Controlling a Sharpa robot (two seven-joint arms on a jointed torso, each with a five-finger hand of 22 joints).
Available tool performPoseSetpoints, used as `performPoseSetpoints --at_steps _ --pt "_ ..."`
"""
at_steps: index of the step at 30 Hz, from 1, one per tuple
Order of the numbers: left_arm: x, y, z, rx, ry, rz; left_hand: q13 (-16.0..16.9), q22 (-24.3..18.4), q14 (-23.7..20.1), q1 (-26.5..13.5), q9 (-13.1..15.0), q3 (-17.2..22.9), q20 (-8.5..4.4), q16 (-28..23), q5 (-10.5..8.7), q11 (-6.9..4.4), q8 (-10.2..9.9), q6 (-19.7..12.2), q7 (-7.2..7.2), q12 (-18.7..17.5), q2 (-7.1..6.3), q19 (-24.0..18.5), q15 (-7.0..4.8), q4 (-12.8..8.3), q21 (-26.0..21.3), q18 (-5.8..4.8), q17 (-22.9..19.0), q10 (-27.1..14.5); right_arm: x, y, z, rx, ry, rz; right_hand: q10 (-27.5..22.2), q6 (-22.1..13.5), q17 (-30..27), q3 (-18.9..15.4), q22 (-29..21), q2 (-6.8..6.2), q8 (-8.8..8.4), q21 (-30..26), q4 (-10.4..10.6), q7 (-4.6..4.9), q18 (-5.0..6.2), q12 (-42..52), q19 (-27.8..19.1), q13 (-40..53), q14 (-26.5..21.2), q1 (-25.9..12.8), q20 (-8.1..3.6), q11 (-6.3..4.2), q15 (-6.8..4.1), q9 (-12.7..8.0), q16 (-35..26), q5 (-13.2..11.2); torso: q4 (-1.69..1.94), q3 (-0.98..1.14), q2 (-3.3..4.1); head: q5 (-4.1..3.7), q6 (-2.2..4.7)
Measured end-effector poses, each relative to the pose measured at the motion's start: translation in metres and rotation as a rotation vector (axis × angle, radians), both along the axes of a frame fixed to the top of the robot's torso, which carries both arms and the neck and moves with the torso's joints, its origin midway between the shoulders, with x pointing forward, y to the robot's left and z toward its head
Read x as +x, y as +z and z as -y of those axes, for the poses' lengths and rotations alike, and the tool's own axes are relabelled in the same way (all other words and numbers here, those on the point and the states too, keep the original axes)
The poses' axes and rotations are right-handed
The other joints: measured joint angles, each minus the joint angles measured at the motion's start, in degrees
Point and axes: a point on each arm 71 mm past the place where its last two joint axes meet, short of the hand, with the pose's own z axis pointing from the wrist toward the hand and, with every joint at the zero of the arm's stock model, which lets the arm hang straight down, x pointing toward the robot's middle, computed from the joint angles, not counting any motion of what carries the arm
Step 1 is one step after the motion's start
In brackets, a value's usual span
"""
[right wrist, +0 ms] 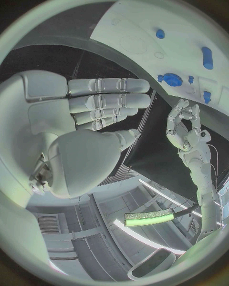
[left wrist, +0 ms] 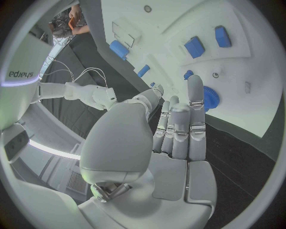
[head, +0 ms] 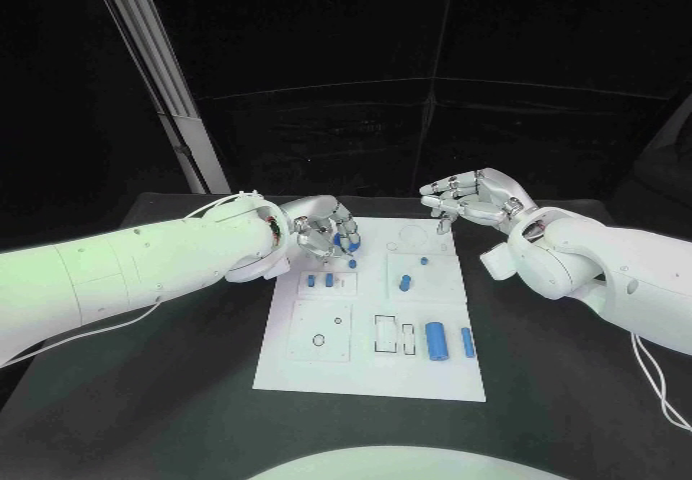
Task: Assemble the parts on the task board
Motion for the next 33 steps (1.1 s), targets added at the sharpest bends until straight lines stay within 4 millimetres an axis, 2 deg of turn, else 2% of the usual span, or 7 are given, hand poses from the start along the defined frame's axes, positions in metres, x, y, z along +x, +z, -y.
performPoseSetpoints --at_steps 5,9,13,15,24,26,33 --pt "0.001 -0.005 0.016 0.088 -0.071 0.072 -3.79 0.06 3.00 0.09 -2.52 -0.02 0.03 4.17 0.00 0.82 -3.74 2.56 0.30 -3.37 -0.57 2.42 0.12 -1.18 0.36 0.00 3.94 0.42 0.000 0.000 -0.001 0.000 0.001 0.000 0.00 0.00 0.00 0.00 0.01 0.00 0.00 0.00 0.00 0.00 0.00 0.00 0.00 0.00 0.00 0.00 0.00 0.00 0.00 0.00 0.00 0.00 -0.02 0.01 0.00 -0.09 0.12" --pt "0.004 -0.008 0.024 0.148 -0.103 0.109 -5.58 1.66 6.00 0.09 -3.66 -0.29 -0.06 9.22 0.00 0.52 -5.42 4.03 0.17 -4.46 -0.57 4.63 -0.06 -1.55 2.53 0.00 9.51 1.02 0.000 0.000 -0.001 0.001 0.002 0.000 0.00 0.00 0.00 0.00 0.00 0.00 0.00 0.00 0.00 0.00 0.00 0.00 0.00 0.00 0.00 0.00 0.00 0.00 0.00 0.00 0.00 0.00 -0.02 0.01 0.00 -0.16 0.13" --pt "0.008 -0.011 0.029 0.203 -0.124 0.131 -6.95 9.05 8.04 -0.18 -4.52 -0.69 -0.31 13.76 0.00 0.37 -6.71 5.29 -0.16 -5.09 -0.84 8.08 -0.29 -1.96 10.04 -0.01 14.81 2.09 0.000 0.000 -0.002 0.002 0.004 0.000 0.00 0.00 -0.01 0.00 0.01 0.00 0.00 0.01 0.00 0.00 0.00 0.00 0.00 0.01 0.00 0.00 0.00 0.00 0.00 0.00 0.00 0.00 -0.02 0.01 0.00 -0.18 0.08" --pt "0.010 -0.013 0.031 0.225 -0.127 0.138 -7.56 12.21 8.03 -0.43 -4.92 -0.71 -0.46 14.93 0.00 0.20 -7.33 5.63 -0.09 -5.27 -0.58 9.29 -0.30 -1.98 13.19 -0.91 16.03 2.28 0.000 0.000 -0.003 0.002 0.004 0.000 0.00 0.00 -0.01 0.00 0.01 0.00 0.00 0.01 0.00 0.00 0.00 0.00 0.00 0.01 0.00 0.00 0.00 0.00 0.00 0.00 0.00 0.00 -0.02 0.01 0.01 -0.17 0.07" --pt "0.017 -0.016 0.035 0.284 -0.126 0.158 -8.75 17.20 8.23 -0.09 -5.44 -0.29 -0.60 15.10 0.00 0.09 -7.96 7.03 -0.49 -5.80 -0.16 10.78 -0.50 -2.66 18.06 -0.94 15.92 3.20 0.000 0.000 -0.004 0.003 0.007 0.000 0.00 0.00 -0.01 0.00 0.01 0.00 0.00 0.03 0.00 0.00 0.00 0.00 0.00 0.01 0.00 0.00 0.00 0.00 0.00 0.00 0.00 0.00 -0.02 0.01 0.01 -0.26 0.02" --pt "0.018 -0.016 0.037 0.293 -0.127 0.158 -9.02 18.42 8.23 -0.09 -5.54 -0.03 -0.89 15.10 0.00 -0.12 -7.96 7.54 -0.61 -6.04 -0.16 11.08 -0.50 -2.92 19.22 -1.82 15.24 3.63 0.000 0.000 -0.005 0.003 0.007 0.000 0.00 0.00 0.01 0.00 0.01 0.00 0.00 0.03 0.00 0.00 0.00 0.00 0.00 0.01 0.00 0.00 0.00 0.00 0.00 0.00 0.00 0.00 -0.01 0.01 0.01 -0.30 -0.02" --pt "0.019 -0.021 0.041 0.316 -0.135 0.144 -9.50 20.06 8.23 -0.04 -5.69 0.26 -0.89 15.10 0.00 -0.21 -8.28 7.94 -0.82 -6.46 0.24 11.49 -0.50 -3.21 20.74 -1.82 14.28 4.11 0.001 0.000 -0.006 0.004 0.009 0.000 0.00 0.00 0.03 0.00 0.01 -0.01 0.00 0.03 0.00 0.00 0.00 0.00 0.00 0.01 0.00 0.01 0.00 0.00 0.00 0.00 0.00 0.00 0.05 0.02 -0.02 -0.32 -0.13"
